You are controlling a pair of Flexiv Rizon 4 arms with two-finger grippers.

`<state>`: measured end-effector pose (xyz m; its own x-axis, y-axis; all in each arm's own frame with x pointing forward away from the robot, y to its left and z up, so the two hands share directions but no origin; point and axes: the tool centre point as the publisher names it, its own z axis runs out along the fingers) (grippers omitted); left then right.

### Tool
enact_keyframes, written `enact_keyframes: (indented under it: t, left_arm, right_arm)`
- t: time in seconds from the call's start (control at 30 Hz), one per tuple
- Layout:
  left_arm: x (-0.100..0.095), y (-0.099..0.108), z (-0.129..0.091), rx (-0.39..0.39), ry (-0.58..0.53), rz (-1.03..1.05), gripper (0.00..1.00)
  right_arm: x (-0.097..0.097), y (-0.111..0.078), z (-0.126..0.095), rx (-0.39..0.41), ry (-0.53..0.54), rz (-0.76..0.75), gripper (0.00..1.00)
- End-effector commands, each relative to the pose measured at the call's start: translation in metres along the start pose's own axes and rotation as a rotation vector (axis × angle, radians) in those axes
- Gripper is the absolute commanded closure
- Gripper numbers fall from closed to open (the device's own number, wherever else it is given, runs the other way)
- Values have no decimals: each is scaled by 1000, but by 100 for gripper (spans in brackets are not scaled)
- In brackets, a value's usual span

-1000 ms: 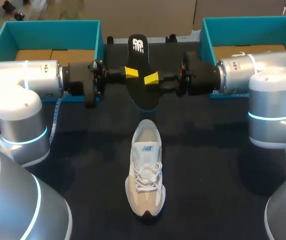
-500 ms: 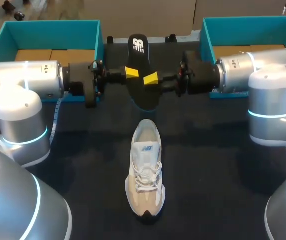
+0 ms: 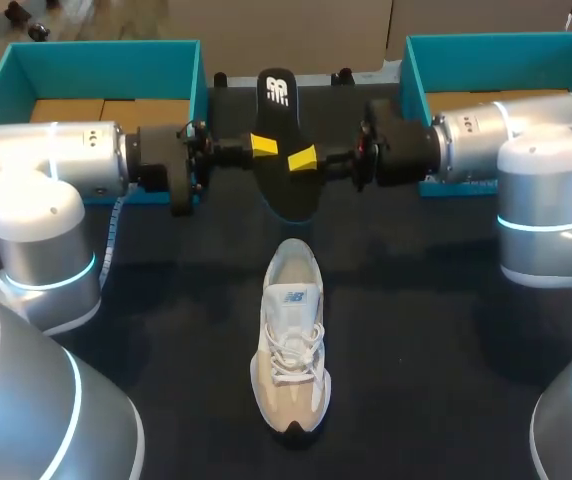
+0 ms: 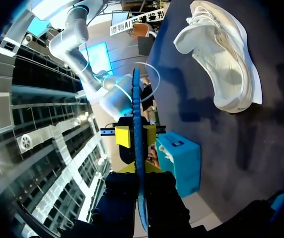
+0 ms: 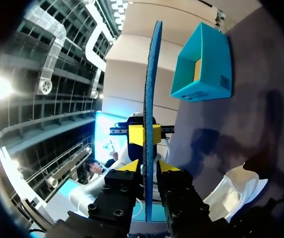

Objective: Take the shoe out of the shoebox, open the shoe tongue, remove and reinsert the insole, then place the shoe into the shoebox

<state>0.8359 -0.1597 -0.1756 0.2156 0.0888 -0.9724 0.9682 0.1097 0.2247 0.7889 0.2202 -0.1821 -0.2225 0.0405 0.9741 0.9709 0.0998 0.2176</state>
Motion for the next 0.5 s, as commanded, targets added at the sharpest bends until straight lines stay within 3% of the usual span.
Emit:
enact_keyframes:
  t: [0.03,0.1,0.3,0.33,0.37,0.4,0.5]
  left_arm:
    - [0,-1,2,-2,-1,2,100]
    - [0,-1,2,-1,-1,2,100]
    - [1,-2,3,4,6,9,100]
    - [1,-2,3,4,8,9,84]
    - [1,-3,2,4,11,8,15]
    - [-1,-5,-2,5,15,11,0]
    - [-6,-8,-18,9,18,15,0]
  right_arm:
    - [1,1,3,7,-6,2,87]
    - [1,1,3,9,-8,2,100]
    - [1,1,3,8,-13,-5,100]
    - [1,1,3,8,-13,-7,100]
    - [2,1,3,8,-13,-12,100]
    - [2,0,2,6,-13,-16,100]
    - [2,0,-2,-2,-14,-28,100]
